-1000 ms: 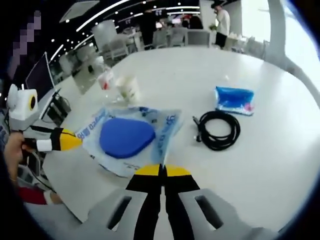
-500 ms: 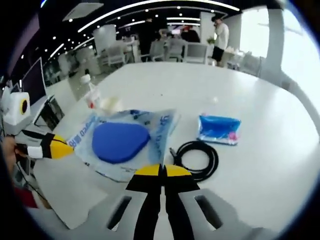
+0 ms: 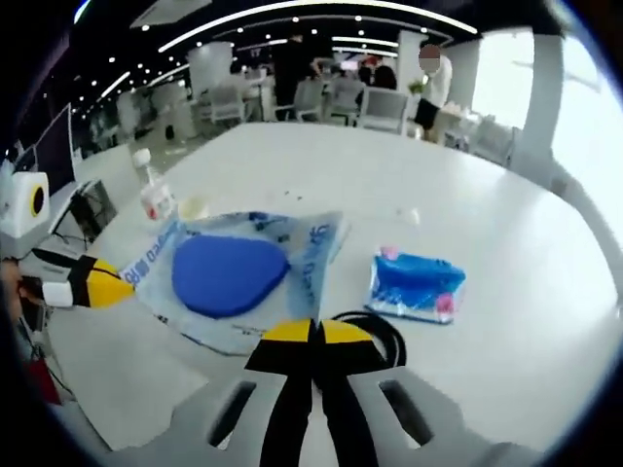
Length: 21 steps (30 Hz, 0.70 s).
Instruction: Arrange the tabletop items into an orderly group along one side of the table until the central work area is clear of visible clutter.
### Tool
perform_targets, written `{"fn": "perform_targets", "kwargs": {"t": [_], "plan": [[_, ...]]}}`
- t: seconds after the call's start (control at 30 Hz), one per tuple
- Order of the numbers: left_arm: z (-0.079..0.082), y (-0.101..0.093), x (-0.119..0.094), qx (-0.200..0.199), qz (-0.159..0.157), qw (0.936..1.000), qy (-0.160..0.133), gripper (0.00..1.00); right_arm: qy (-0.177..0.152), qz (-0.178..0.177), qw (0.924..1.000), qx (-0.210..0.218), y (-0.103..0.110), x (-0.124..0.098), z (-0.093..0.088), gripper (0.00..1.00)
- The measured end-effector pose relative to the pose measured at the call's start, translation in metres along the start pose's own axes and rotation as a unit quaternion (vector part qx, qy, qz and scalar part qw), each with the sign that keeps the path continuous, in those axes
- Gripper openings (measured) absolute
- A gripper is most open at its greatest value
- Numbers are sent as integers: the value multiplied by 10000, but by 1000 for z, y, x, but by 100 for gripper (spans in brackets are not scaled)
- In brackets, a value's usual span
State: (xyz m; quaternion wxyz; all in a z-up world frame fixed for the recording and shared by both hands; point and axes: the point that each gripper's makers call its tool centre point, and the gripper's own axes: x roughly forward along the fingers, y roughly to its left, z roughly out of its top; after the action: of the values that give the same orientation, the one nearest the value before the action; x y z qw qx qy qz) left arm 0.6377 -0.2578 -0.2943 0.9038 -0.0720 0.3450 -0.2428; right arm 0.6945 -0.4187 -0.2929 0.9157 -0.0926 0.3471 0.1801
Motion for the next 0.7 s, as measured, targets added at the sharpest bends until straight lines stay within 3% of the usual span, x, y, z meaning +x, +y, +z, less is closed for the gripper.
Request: {"fn": "perform_targets", "kwargs": {"t": [0.1,0.3,0.53,0.7], "plan": [[4,8,12,144,232,9996,-5,0,8,12,10000,-43,-4,14,3,1],[11,15,32,132,365,9992,-38,0,-5,5,10000,-73,-15,35,9,1],[19,26,53,-46,436,9990,-111,0,64,19,9999,-153,-25,57,7,1],[17,35,65,59,703,9975,-104,0,116,114,9998,-136,-24,72,1,1]]}}
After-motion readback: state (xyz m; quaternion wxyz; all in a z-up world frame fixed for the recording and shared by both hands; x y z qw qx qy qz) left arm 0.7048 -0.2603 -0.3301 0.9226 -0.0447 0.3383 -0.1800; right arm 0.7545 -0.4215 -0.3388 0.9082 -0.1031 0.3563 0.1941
